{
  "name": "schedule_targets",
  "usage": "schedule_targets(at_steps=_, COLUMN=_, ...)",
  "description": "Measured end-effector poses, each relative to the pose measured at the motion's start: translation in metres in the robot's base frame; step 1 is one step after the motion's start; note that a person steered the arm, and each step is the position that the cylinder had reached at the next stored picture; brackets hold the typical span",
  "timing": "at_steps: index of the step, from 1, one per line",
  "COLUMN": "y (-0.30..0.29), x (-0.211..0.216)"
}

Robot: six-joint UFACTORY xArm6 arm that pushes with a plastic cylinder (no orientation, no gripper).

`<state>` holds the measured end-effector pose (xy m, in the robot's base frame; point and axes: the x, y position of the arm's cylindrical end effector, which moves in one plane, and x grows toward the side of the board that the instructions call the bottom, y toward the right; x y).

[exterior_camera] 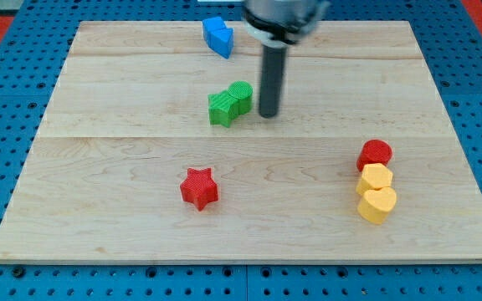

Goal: Drag the red star to the top side of the red circle

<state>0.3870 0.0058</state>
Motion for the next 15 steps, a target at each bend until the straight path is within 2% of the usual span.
schedule_targets(at_steps=1, y=-0.097, x=0.05)
schedule_targets(at_steps=3, y=-0.135, x=0.14)
schedule_targets(at_steps=4, y=-0.103, x=0.156)
schedule_targets(at_steps=6, y=-0.024, x=0.126)
schedule_targets(at_steps=7, y=-0.006, x=0.105)
schedule_targets(at_steps=10, y=0.034, x=0.079)
schedule_targets(at_steps=11, y=0.027, x=0.092)
schedule_targets(at_steps=12, y=0.052, x=0.105)
schedule_targets(at_steps=14, y=0.08, x=0.062)
schedule_targets(at_steps=15, y=0.104, x=0.06)
